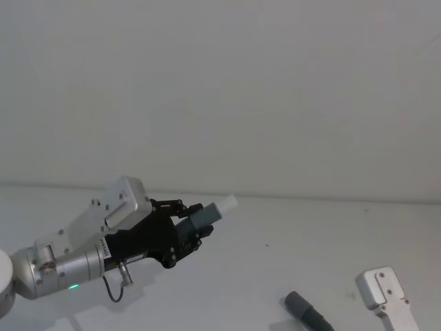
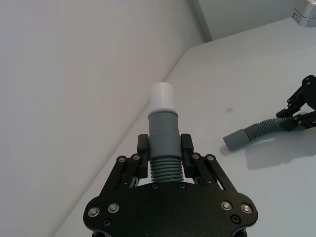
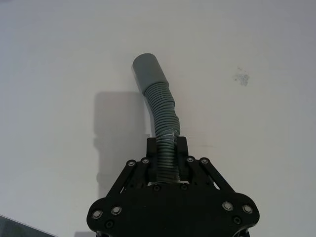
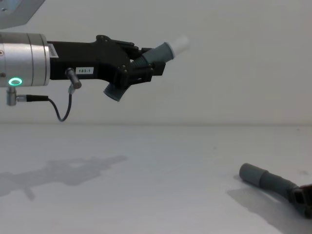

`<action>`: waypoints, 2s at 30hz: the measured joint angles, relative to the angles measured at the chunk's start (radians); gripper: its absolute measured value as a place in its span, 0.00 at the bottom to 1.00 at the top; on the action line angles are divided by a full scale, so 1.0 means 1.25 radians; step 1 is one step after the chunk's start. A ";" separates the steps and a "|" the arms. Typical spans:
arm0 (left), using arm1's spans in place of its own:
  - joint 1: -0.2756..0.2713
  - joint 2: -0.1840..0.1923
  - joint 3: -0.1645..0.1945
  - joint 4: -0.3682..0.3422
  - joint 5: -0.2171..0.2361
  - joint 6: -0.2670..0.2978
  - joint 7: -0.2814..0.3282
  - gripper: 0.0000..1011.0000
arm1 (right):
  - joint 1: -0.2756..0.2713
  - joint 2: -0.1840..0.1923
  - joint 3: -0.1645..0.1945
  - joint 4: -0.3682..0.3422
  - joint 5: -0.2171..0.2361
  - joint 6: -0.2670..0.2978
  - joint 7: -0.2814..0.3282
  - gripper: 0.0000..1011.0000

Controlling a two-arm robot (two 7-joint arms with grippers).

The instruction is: Use both hands to pick up one end of the pipe from the table, align the ends, and insert them.

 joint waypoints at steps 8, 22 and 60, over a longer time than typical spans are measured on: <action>0.000 0.000 0.000 0.000 0.000 0.000 0.000 0.35 | 0.000 -0.001 0.000 0.000 0.000 0.001 -0.001 0.20; 0.000 0.000 0.000 0.000 0.000 0.000 0.000 0.35 | 0.000 -0.001 0.000 0.000 0.000 0.002 -0.001 0.19; 0.000 0.000 0.000 0.000 0.000 0.000 0.000 0.35 | 0.000 -0.001 0.000 0.000 0.000 0.003 -0.001 0.99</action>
